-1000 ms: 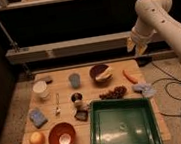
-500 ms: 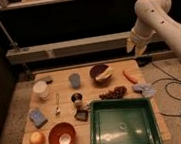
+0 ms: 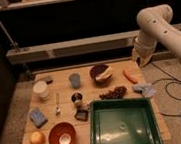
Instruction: Place towel in paper cup
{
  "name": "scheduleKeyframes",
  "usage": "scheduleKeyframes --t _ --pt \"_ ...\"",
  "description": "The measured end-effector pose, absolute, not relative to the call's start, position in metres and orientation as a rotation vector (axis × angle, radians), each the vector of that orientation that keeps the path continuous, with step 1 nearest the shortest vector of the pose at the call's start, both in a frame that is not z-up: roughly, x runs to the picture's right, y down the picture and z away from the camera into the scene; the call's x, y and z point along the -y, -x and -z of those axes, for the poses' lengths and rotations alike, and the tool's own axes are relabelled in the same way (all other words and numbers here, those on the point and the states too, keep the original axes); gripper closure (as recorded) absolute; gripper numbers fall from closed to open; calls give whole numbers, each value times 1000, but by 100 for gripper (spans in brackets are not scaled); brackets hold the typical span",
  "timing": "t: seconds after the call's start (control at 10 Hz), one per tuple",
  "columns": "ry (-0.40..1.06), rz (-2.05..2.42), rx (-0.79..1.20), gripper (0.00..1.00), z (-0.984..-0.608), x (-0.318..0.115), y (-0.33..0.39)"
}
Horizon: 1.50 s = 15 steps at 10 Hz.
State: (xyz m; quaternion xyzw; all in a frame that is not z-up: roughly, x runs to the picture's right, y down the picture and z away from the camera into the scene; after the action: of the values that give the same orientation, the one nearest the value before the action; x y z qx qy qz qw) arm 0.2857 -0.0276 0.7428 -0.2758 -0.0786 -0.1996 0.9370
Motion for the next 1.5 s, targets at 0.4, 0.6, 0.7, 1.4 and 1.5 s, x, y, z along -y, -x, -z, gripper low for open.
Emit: scheduleKeyframes --t 0.4,0.6,0.7,1.4,1.5 --pt "560 306 176 75 -746 -33 -346" --pt "549 267 208 77 -763 -62 -364" --pt "538 248 231 68 -772 -76 -374" --pt "554 251 291 20 -805 -78 -374" --pt "564 255 297 20 -809 -84 -372"
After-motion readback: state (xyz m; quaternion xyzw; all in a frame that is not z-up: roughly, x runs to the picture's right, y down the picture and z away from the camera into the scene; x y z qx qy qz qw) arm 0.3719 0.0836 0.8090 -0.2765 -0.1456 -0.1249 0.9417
